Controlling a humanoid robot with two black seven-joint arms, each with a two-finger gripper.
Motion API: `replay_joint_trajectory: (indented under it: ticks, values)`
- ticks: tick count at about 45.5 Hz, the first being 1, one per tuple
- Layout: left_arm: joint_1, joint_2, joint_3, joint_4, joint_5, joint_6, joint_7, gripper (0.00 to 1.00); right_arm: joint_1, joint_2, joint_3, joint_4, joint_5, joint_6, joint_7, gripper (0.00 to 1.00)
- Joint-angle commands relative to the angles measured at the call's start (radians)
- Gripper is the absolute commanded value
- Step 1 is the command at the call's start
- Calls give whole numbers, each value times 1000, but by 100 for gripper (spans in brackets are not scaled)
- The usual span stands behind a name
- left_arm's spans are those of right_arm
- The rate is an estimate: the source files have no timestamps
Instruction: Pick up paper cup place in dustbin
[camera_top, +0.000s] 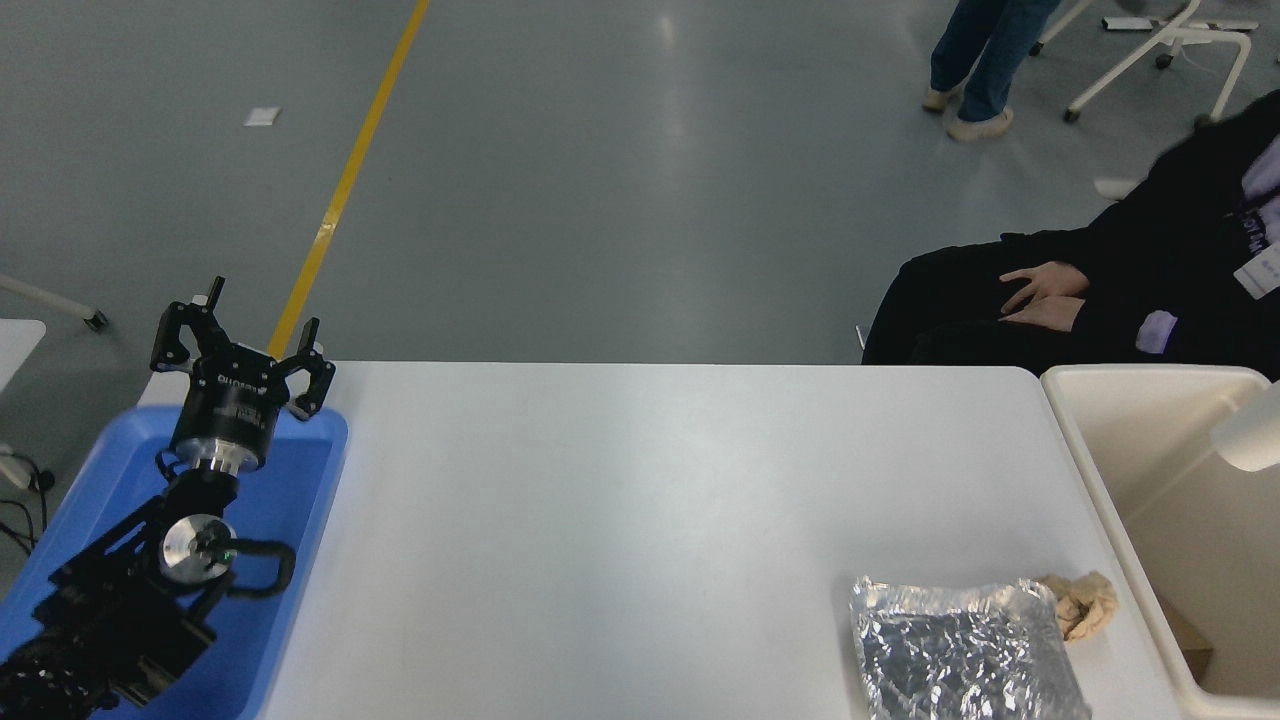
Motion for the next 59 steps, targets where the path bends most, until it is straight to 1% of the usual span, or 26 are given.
replay_joint_trajectory:
  ticks: [1,6,10,17,25,30,43,44,46,47,50,51,53,54,55,59]
  values:
    - [0,0,0,-1,0,0,0,99,-354,67,252,-328,-1,-22,-2,0]
    - [0,0,0,-1,0,0,0,99,-456,136,284,-455,7,-33,-2,0]
    - [0,0,0,-1,0,0,0,99,-538,194,307,-543,12,-80,-2,0]
    - [0,0,0,-1,0,0,0,99,-633,254,356,-587,10,-173,-1,0]
    - [0,0,0,1,0,0,0,99,-724,347,384,-655,12,-252,-1,0]
    - [0,0,0,1,0,0,0,99,-740,369,391,-661,7,-274,-2,0]
    - [0,-1,0,1,0,0,0,99,-760,370,390,-661,13,-309,-1,0]
    - [0,-1,0,1,0,0,0,99,-760,370,390,-661,13,-317,-1,9]
    - [0,0,0,-1,0,0,0,99,-757,369,388,-661,13,-338,-1,33]
    - [0,0,0,-1,0,0,0,99,-756,369,390,-661,12,-347,1,41]
    - [0,0,0,1,0,0,0,99,-754,370,390,-658,9,-381,1,55]
    - [0,0,0,-1,0,0,0,99,-751,370,390,-656,9,-392,1,62]
    - [0,-1,0,1,0,0,0,99,-747,369,390,-652,10,-413,1,79]
    - [0,0,0,-1,0,0,0,99,-745,369,390,-650,10,-420,1,84]
    - [0,0,0,-1,0,0,0,99,-741,369,390,-646,10,-424,1,86]
    - [0,0,0,-1,0,0,0,99,-713,369,390,-632,6,-426,1,86]
